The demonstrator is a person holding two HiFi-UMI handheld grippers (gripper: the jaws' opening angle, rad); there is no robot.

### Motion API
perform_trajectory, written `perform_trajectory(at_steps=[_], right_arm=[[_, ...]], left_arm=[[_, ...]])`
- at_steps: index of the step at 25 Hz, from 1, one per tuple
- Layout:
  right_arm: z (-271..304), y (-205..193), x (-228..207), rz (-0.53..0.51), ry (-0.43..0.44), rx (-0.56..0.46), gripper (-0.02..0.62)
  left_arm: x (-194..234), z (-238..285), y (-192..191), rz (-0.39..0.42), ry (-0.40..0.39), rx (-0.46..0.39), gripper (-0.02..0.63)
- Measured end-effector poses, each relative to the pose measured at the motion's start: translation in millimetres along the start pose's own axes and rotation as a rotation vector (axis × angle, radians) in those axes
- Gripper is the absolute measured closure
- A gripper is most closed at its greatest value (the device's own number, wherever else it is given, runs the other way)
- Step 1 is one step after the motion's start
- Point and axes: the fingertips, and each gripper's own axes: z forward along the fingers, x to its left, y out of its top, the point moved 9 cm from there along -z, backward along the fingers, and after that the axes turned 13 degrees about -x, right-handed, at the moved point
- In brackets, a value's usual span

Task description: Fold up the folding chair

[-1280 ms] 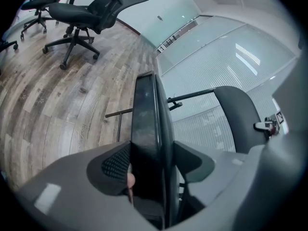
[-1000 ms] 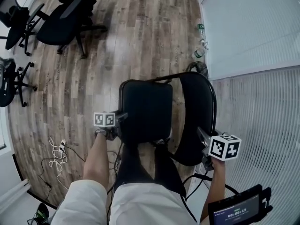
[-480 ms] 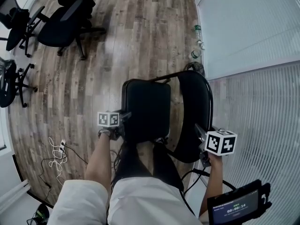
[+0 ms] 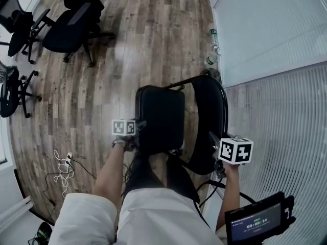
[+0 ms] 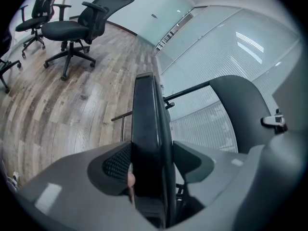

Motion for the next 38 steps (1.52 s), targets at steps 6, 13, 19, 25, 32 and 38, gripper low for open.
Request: perform_trajectory(at_steps=[6,13,19,25,32,38], right_arm=[[-1,-1,-5,-0.010,-0.012,0.001,0.532],[-14,8,8,-0.017,-0.034,0.004,0.532],[-22,18,23,-0.036,-0.068,0.008,0.531],[-24,21,18,-0.039,-0.074,0.009,0.530],[-23,21,21,-0.043,-0.076,0.009,0.528],[-24,27,23,-0.018,-0.065,0.007,0.525]], left_arm=[[-20,4,-2,0.011,0.009,0.003,0.340],[-38,-7,6,0.039,-0.009,0.027,0.343],[-63,-12,12,0.022,-0.051,0.017,0.348],[-82,-8,14,0.024,-0.071,0.019,0.351],[-90,-7,14,0.034,-0.053,0.027,0.351],[-100,-6,19,0.039,-0.061,0.031,0.351]])
